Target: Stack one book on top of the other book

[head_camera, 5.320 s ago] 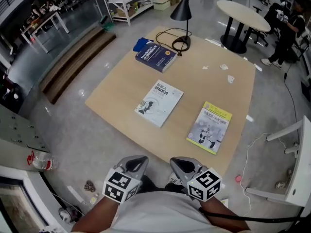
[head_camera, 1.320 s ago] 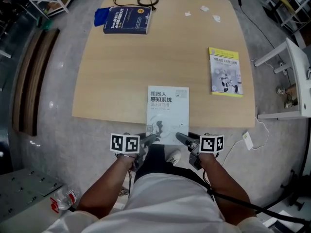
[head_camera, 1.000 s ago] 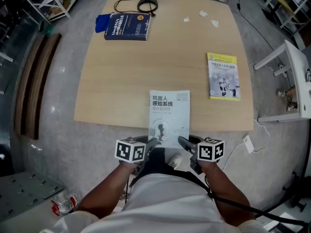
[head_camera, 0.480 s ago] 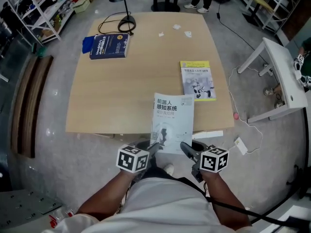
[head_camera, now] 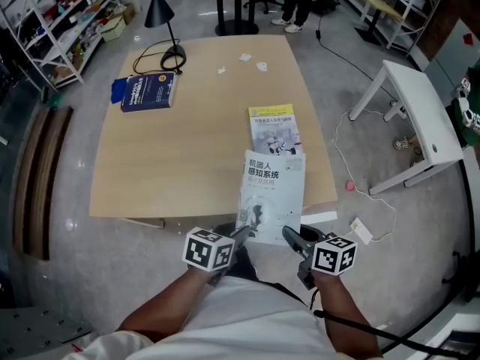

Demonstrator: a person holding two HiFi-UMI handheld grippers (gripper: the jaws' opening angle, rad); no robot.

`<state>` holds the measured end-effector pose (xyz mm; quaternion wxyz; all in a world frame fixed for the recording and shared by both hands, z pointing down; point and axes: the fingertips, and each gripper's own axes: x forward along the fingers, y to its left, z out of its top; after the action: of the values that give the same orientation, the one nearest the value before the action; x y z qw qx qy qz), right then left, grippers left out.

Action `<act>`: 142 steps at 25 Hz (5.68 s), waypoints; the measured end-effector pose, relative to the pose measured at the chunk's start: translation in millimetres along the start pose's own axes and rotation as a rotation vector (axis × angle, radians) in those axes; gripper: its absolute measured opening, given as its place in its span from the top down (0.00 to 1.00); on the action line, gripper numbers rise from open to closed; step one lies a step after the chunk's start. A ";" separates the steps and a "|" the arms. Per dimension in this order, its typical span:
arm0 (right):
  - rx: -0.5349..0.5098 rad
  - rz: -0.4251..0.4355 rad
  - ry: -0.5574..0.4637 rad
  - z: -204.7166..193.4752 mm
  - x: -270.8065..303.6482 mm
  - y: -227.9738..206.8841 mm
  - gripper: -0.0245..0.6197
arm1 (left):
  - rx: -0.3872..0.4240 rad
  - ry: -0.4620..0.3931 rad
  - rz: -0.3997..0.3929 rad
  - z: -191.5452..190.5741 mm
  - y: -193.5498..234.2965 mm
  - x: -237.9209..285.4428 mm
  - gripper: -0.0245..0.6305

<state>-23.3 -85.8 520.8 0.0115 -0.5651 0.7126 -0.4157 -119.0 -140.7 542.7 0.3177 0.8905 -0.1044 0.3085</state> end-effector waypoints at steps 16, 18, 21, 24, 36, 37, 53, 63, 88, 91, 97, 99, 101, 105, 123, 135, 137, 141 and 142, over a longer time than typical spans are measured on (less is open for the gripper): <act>-0.009 -0.040 0.065 94.1 49.7 -83.4 0.80 | -0.059 -0.012 0.008 93.7 44.1 80.3 0.78; -0.016 -0.034 0.073 103.7 61.4 -92.8 0.80 | -0.065 -0.015 0.021 102.8 54.4 88.0 0.78; -0.024 -0.020 0.094 117.8 72.9 -104.0 0.80 | -0.093 -0.019 0.041 114.0 63.3 97.9 0.77; -0.043 -0.004 0.118 128.8 78.5 -114.8 0.80 | -0.114 -0.030 0.063 122.1 67.1 108.2 0.77; -0.070 0.104 0.204 158.4 109.1 -169.9 0.80 | -0.190 -0.074 0.219 146.1 88.5 155.6 0.76; -0.068 0.107 0.204 160.0 110.6 -172.4 0.80 | -0.190 -0.075 0.225 148.4 90.0 157.7 0.76; -0.049 0.022 0.264 143.4 133.8 -198.9 0.79 | -0.168 0.006 0.254 131.1 125.1 177.7 0.74; -0.175 -0.115 0.294 144.3 125.7 -219.4 0.69 | -0.171 0.060 0.240 129.1 126.3 174.2 0.73; -0.777 -0.116 0.758 94.8 131.2 -217.4 0.39 | 0.289 0.448 0.248 73.1 113.9 188.9 0.63; -0.775 -0.137 0.742 94.3 132.3 -216.0 0.39 | 0.325 0.472 0.281 71.7 116.7 187.5 0.65; -0.757 -0.162 0.732 93.2 131.1 -216.6 0.42 | 0.312 0.484 0.275 71.2 116.5 187.6 0.66; -0.754 -0.166 0.732 92.7 131.0 -216.9 0.43 | 0.315 0.493 0.271 70.7 116.5 187.8 0.66; -0.753 -0.168 0.730 92.7 131.1 -216.7 0.43 | 0.316 0.493 0.273 70.6 116.5 187.8 0.66; -0.754 -0.170 0.731 92.2 131.6 -216.6 0.43 | 0.311 0.490 0.277 70.2 116.7 187.3 0.66; -0.750 -0.171 0.731 91.7 132.2 -217.1 0.43 | 0.311 0.496 0.281 69.8 117.6 188.3 0.66; -0.744 -0.133 0.723 91.2 129.5 -217.2 0.43 | 0.311 0.465 0.282 68.7 119.2 184.9 0.66; -0.753 -0.157 0.735 91.0 119.8 -220.0 0.43 | 0.313 0.457 0.285 68.8 118.2 176.0 0.65; -0.735 -0.242 0.721 91.8 92.7 -230.0 0.43 | 0.298 0.419 0.274 70.3 115.7 153.7 0.71; -0.713 -0.259 0.691 93.5 86.5 -230.2 0.45 | 0.285 0.404 0.267 71.7 114.3 149.1 0.75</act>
<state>174.1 -214.1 638.2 -0.4699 -0.4472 0.6962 -0.3073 -10.6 -273.1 648.3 0.1602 0.8252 -0.1108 0.5302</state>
